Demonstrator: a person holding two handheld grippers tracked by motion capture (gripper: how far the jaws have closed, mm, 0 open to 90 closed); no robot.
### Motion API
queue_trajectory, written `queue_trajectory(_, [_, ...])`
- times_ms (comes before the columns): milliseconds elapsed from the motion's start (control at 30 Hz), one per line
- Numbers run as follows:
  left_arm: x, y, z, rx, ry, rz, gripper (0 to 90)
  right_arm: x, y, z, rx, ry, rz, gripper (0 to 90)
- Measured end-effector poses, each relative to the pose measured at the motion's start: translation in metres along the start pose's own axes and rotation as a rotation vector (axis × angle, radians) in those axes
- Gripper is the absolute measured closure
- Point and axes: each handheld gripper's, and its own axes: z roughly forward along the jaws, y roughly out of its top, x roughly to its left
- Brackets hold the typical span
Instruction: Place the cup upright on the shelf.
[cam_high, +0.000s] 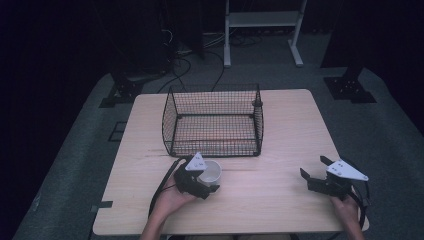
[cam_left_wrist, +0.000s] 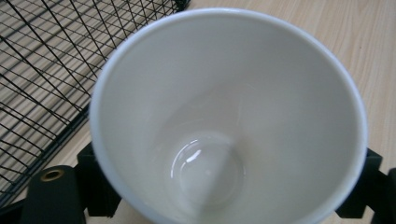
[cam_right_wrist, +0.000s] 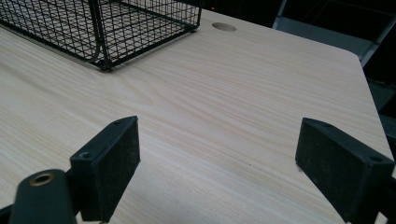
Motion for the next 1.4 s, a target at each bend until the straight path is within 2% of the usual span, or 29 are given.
queue_trajectory(267, [-0.002,0.005,0.0,0.011,0.002,0.025,20.5,0.0,0.0,0.0,0.0,0.0,0.001,13.1])
queue_trajectory(433, [-0.003,0.01,-0.008,-0.017,0.005,0.036,20.6,0.0,0.0,0.0,0.001,0.0,0.002,13.1])
queue_trajectory(867, [-0.001,0.025,-0.028,-0.046,0.004,0.057,20.7,-0.001,0.0,0.0,0.002,-0.002,0.01,13.1])
queue_trajectory(1400, [0.005,0.034,-0.036,-0.043,-0.012,0.059,20.8,-0.001,0.0,0.0,0.006,-0.004,0.016,13.1])
